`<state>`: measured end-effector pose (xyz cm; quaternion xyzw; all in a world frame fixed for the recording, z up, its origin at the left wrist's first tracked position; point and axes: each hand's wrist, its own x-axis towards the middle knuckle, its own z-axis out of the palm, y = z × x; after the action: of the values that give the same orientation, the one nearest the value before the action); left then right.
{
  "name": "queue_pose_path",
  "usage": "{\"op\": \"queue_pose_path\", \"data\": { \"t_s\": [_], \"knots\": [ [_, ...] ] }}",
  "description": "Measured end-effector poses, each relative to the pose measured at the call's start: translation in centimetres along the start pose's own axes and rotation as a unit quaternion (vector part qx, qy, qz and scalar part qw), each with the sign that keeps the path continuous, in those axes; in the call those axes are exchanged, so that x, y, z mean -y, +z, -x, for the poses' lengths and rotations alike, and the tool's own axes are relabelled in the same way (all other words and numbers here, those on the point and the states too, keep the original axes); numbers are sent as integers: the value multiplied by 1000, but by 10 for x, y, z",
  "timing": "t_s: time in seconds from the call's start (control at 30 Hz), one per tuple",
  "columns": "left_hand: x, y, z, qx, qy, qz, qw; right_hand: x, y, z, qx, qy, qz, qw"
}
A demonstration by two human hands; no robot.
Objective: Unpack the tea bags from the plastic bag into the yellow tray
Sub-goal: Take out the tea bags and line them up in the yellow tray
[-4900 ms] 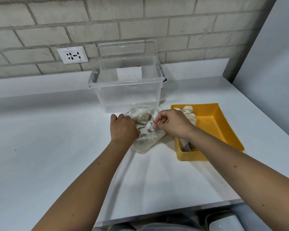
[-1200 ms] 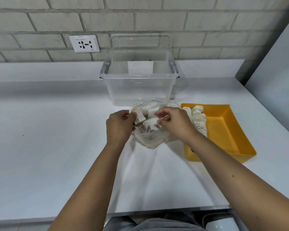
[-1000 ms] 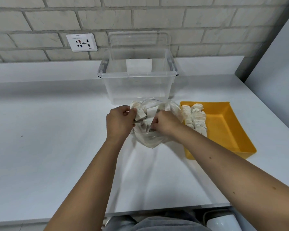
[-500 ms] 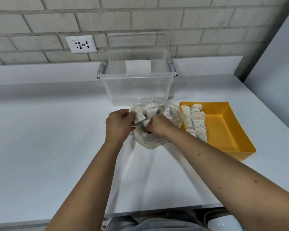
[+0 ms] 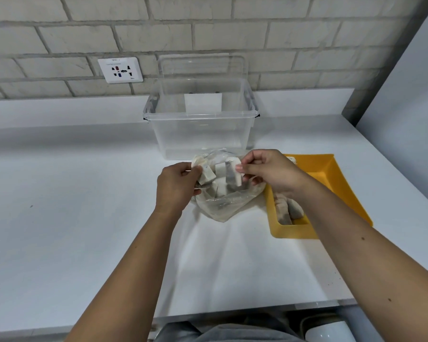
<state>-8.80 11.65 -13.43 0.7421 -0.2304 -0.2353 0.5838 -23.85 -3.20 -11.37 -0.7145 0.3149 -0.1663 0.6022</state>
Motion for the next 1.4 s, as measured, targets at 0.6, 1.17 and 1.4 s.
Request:
{"op": "queue_pose_path", "data": {
  "t_s": [0.6, 1.17, 1.4],
  "knots": [
    [-1, 3, 3, 135, -132, 145, 971, 7, 26, -14, 63, 11, 21, 998],
    [-6, 1, 3, 113, -90, 93, 985, 7, 40, -29, -3, -46, 89, 995],
    [7, -9, -7, 19, -25, 3, 999, -28, 50, -50, 25, 67, 225, 972]
  ]
}}
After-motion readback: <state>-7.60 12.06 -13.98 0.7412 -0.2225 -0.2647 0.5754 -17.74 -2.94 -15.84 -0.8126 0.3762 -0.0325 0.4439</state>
